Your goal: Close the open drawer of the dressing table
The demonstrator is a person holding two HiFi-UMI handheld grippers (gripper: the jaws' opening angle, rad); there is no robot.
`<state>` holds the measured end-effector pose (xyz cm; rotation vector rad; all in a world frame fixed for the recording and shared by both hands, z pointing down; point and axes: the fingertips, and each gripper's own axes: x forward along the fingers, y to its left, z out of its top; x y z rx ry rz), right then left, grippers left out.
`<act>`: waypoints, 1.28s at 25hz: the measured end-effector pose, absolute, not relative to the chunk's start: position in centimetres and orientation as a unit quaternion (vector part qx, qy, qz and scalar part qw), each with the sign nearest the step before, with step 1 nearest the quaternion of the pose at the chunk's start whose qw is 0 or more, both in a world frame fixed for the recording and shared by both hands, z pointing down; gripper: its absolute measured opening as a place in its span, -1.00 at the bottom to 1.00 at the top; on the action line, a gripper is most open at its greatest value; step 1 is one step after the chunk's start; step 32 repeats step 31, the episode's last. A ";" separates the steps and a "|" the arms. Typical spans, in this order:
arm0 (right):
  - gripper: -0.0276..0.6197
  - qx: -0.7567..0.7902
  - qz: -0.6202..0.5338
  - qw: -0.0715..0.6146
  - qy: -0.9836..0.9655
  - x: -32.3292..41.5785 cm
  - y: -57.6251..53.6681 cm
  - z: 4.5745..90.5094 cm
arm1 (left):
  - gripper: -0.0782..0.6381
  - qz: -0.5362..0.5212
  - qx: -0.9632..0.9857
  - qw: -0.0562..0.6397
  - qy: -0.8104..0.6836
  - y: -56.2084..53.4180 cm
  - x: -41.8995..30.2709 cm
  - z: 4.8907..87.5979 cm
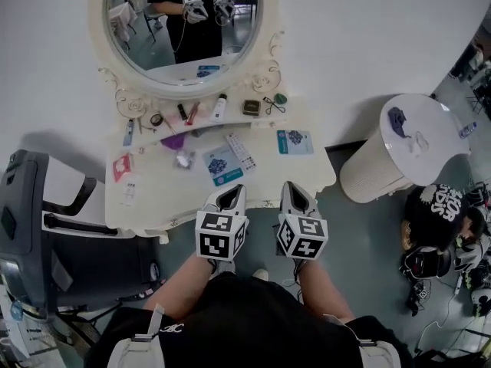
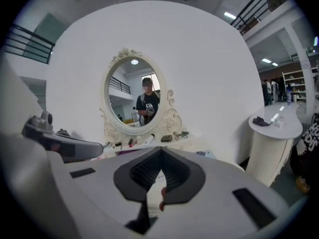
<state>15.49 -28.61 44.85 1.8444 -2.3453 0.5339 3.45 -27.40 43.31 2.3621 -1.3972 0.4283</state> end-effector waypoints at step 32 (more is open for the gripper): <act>-0.89 0.607 0.125 0.019 -0.785 14.5 -25.7 39.0 | -0.76 0.140 0.860 0.163 -0.463 -27.8 4.9 41.5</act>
